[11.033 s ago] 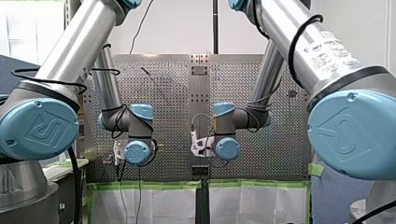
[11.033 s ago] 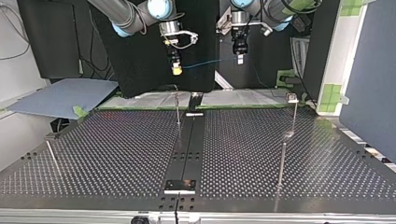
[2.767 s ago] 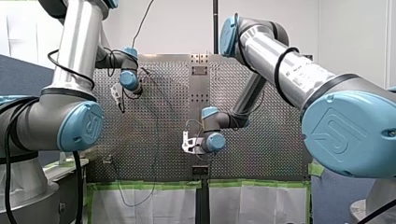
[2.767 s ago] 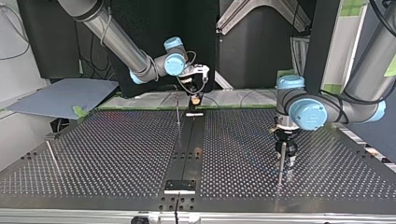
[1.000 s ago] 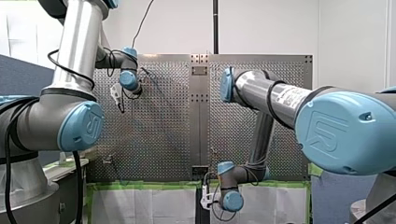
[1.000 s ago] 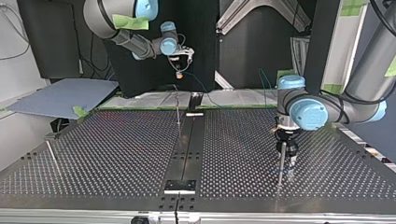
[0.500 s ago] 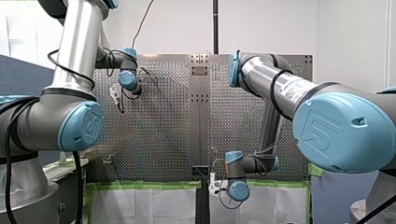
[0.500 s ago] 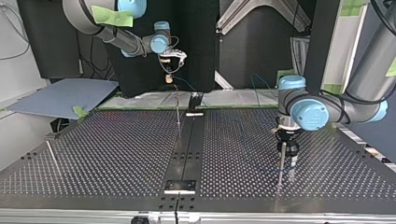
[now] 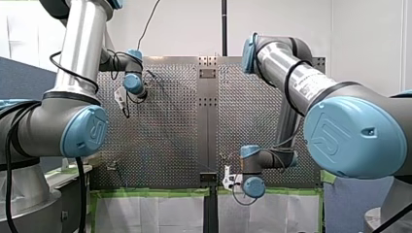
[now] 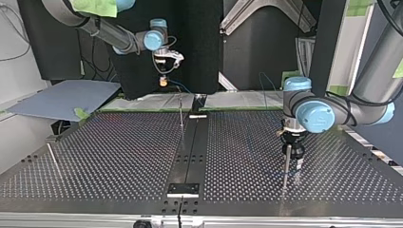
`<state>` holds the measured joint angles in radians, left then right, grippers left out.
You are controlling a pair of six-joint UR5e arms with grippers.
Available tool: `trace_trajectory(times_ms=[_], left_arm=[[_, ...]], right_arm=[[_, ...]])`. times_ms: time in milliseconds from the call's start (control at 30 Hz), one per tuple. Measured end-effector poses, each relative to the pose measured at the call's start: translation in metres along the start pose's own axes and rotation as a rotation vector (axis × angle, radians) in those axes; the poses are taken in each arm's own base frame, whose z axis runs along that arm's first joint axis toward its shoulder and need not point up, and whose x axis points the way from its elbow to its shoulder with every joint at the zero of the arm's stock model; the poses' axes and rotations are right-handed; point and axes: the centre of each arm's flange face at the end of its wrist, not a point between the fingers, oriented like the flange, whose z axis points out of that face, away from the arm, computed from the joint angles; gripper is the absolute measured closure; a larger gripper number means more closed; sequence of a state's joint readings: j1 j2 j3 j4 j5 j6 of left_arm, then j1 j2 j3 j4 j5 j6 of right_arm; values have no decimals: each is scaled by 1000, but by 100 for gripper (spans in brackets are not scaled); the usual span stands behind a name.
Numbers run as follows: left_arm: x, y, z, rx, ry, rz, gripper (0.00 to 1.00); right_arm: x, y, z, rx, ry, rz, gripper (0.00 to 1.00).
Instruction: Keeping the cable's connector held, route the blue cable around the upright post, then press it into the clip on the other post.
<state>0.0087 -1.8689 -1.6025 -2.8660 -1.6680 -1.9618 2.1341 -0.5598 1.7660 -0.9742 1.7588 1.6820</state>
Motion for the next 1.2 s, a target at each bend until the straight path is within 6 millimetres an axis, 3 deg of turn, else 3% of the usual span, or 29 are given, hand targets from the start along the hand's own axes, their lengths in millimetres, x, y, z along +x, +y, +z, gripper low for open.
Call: trace_trajectory(times_ms=[800, 1000, 1200], left_arm=[[5, 2, -8, -68, 34, 1, 0], [6, 2, -9, -72, 40, -6, 0], [6, 2, -9, -72, 43, -11, 0]], right_arm=[[63, 23, -53, 4, 39, -12, 100], [83, 25, -53, 13, 77, -6, 100], [76, 31, -49, 14, 96, 8, 100]])
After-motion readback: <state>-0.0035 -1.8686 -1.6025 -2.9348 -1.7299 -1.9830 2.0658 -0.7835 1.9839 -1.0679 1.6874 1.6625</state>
